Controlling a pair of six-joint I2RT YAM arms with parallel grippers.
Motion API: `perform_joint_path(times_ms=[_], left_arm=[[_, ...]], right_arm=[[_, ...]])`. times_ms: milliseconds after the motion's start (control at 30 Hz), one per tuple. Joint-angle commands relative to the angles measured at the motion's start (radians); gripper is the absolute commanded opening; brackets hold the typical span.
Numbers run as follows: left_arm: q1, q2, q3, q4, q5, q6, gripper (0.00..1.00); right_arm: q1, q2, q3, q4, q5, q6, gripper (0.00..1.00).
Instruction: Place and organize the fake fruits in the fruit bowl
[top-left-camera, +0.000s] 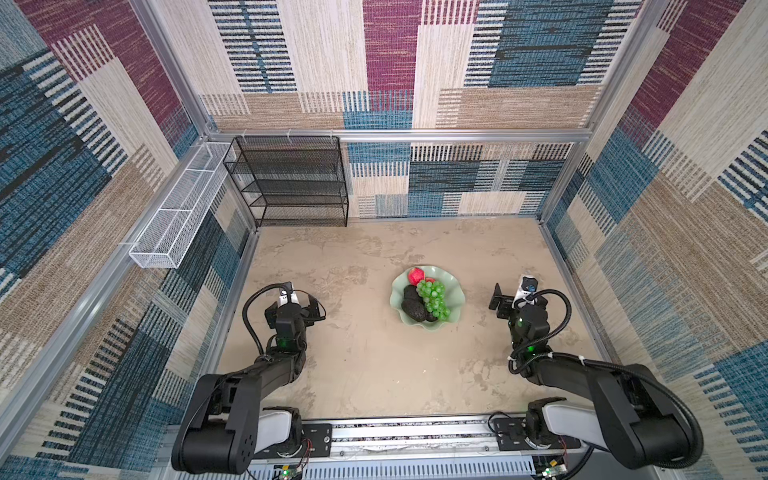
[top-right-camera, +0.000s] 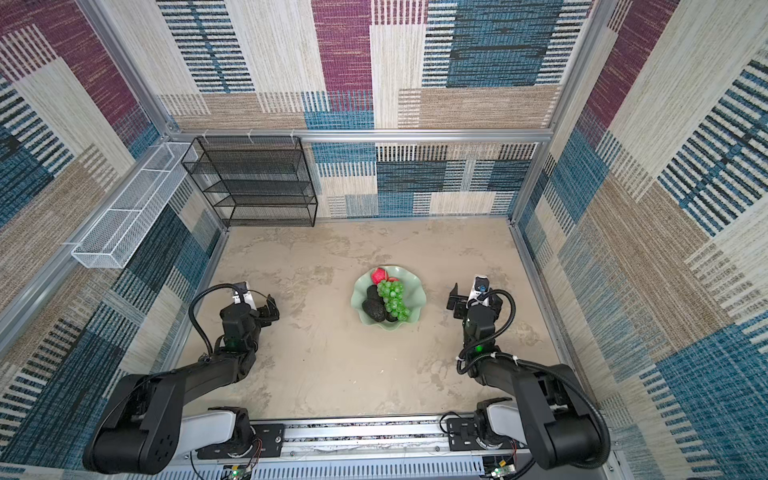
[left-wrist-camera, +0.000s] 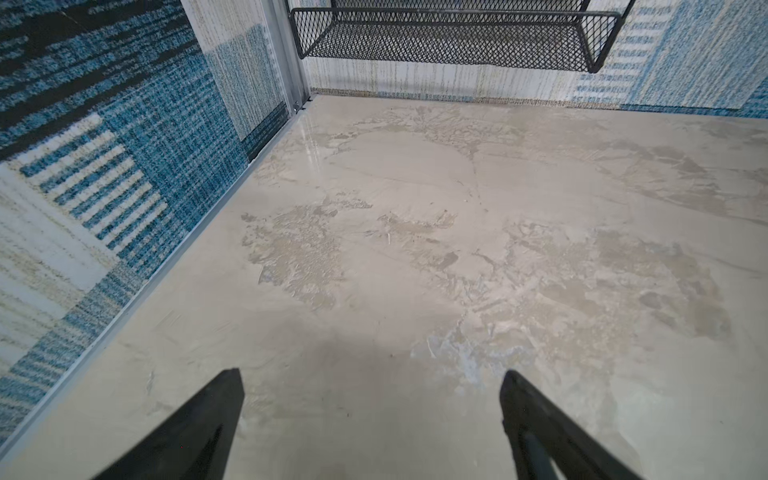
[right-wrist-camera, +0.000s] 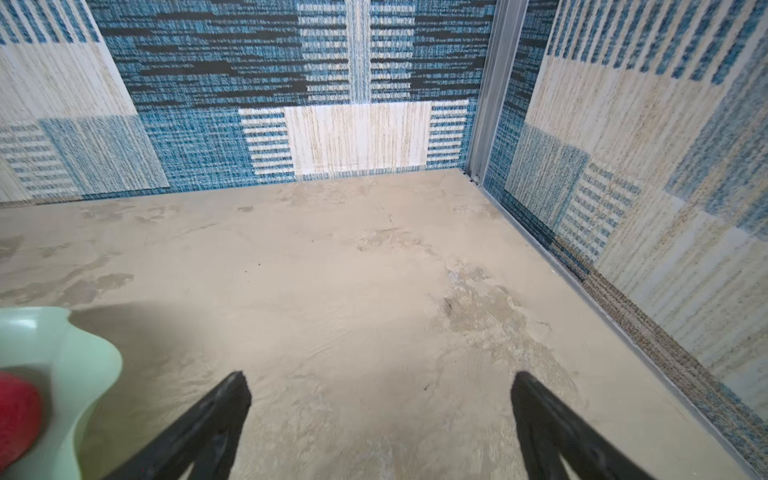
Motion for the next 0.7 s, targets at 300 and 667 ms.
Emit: perform_joint_path(times_ms=[300,667], left_arm=[[0.023,0.180,0.138,0.060,0.072,0.051,0.99],[0.029,0.188,0.133,0.080,0.076,0.050,0.99]], right_arm=[[-0.086,0.203,-0.006,0.366,-0.264,-0.060,1.00],[-0.096,0.220,0.009,0.368,-0.225,-0.037,1.00]])
